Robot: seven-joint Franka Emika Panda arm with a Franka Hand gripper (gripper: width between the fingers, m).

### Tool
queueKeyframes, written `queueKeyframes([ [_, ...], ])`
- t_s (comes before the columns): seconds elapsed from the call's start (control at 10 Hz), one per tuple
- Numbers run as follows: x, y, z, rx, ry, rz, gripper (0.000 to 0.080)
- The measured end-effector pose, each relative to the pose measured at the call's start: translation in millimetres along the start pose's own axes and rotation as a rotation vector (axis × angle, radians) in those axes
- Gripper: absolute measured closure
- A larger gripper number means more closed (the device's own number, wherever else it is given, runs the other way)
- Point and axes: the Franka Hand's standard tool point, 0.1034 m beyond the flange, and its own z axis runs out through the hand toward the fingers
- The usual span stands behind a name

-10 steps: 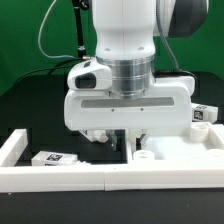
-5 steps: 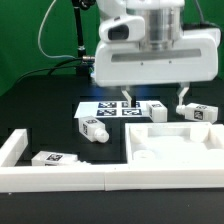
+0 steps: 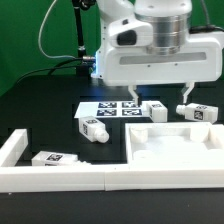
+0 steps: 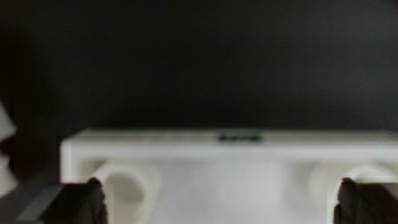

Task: Assemble one leg

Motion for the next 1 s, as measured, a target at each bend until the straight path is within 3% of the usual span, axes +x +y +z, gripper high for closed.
queueKeyframes([
  [0.2, -22.0, -4.8, 4.2, -0.004, -0.099, -0.004, 0.0151],
  [0.5, -20.9, -4.2, 6.4, -0.007, -0.304, 0.0, 0.0151],
  [0.8, -36.0, -6.9, 25.8, -0.022, -0.606, 0.0, 0.0151],
  [0.9, -26.4, -11.2, 21.2, -0.029, -0.632, -0.009, 0.0151],
  [1.0, -31.4, -11.5, 18.9, -0.029, -0.671, -0.009, 0.0151],
])
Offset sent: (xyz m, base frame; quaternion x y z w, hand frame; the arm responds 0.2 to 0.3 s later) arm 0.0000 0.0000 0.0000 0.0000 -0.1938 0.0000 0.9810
